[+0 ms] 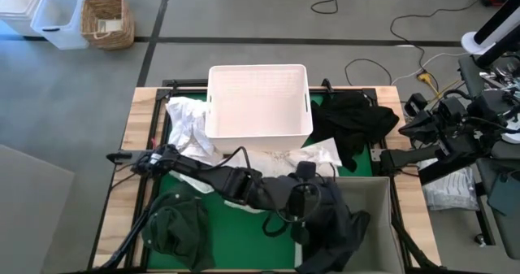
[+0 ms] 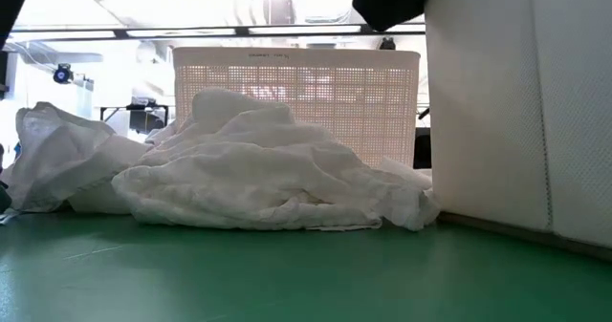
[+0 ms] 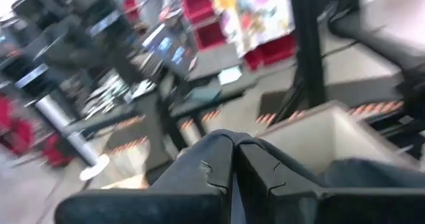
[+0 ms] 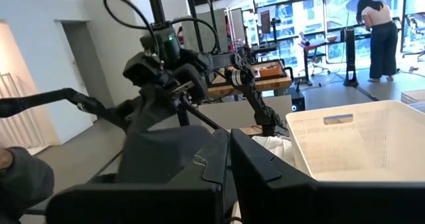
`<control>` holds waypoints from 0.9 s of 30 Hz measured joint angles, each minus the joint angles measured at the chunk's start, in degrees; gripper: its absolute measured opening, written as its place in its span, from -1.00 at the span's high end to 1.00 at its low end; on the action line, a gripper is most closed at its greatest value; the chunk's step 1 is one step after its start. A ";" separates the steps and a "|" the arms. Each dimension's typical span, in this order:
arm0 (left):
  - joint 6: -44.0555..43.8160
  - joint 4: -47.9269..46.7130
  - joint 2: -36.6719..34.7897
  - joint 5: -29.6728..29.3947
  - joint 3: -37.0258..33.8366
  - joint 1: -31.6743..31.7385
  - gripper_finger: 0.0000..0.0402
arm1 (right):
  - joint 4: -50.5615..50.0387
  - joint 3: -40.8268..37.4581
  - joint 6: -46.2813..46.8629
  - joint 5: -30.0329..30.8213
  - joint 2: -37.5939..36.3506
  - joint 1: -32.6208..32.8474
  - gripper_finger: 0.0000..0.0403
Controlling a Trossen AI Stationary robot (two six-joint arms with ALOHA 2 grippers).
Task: Pick and place trash into bin
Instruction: Put the black shorts into the white fabric storage bin
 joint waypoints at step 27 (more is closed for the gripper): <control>-4.94 3.61 5.08 2.56 0.00 1.96 0.84 | 0.04 -0.02 -0.84 0.02 0.00 -0.01 0.94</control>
